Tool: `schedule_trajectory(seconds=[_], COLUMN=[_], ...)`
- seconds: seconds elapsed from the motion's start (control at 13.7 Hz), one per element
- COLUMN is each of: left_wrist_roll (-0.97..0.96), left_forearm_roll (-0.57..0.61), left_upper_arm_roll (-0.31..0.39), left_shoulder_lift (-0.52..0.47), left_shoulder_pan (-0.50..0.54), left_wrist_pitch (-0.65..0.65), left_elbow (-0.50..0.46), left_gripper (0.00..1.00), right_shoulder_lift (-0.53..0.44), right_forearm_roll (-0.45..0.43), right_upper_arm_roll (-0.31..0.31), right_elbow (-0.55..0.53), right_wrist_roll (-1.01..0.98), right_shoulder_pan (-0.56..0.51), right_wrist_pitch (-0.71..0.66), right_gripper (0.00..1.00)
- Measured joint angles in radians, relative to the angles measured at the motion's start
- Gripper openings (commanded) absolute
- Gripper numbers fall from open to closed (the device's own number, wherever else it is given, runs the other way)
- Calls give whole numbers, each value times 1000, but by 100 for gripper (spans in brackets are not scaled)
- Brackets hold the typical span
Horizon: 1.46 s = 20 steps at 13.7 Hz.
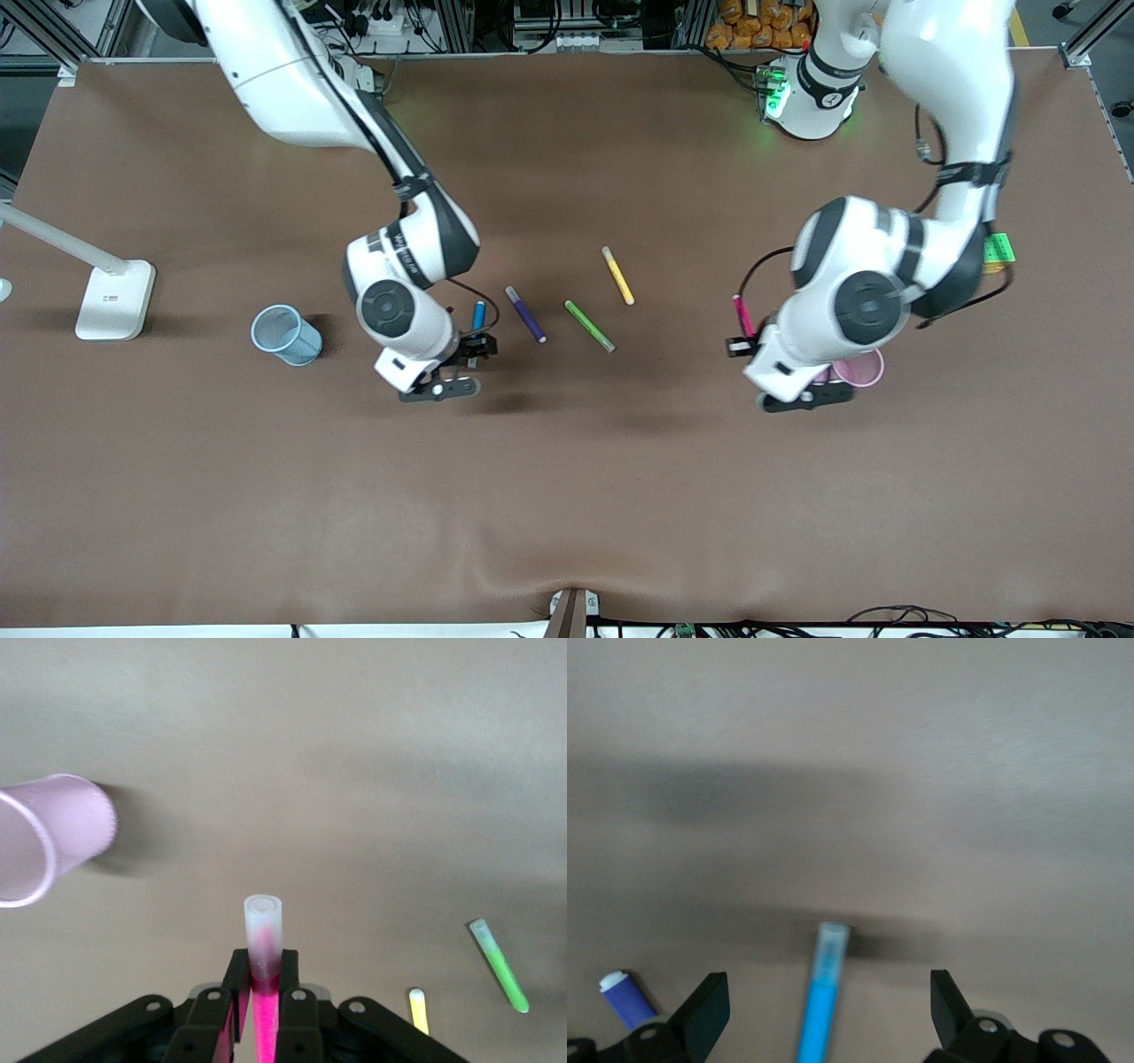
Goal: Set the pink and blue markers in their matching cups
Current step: 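Carry the pink marker to the pink cup while the right gripper lifts blue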
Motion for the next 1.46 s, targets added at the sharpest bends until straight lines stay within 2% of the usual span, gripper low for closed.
schedule_trajectory(seconds=[0.37,0.59,0.95,1.1,1.17,1.24,1.32,1.39,1.46], left_wrist_roll=[-1,2,34,36,36,33,18,-15,-64], left_forearm_roll=[10,102,124,145,156,164,170,178,183], left_upper_arm_roll=[7,12,16,17,17,17,18,19,20], left_shoulder_lift=[-43,-55,-87,-93,-96,-99,-101,-102,-102], left_shoulder_pan=[71,78,153,179,185,187,188,189,189], left_wrist_pitch=[-25,-79,-96,-109,-117,-123,-127,-128,-128], left_elbow=[11,43,66,66,66,66,66,66,65], left_gripper=[0,0,0,0,0,0,0,0,0], right_shoulder_lift=[10,11,20,32,38,42,41,39,37], right_forearm_roll=[0,-1,-1,-1,-1,-1,-2,-2,-2], right_upper_arm_roll=[-6,-11,-14,-18,-19,-19,-20,-21,-19], right_elbow=[-50,-62,-69,-69,-69,-69,-68,-65,-63], right_wrist_roll=[3,3,3,3,4,7,14,26,41], right_shoulder_pan=[32,32,32,32,32,32,32,32,32], right_wrist_pitch=[43,43,56,79,89,95,96,96,95], right_gripper=[100,100,100,87,74,52,19,0,0])
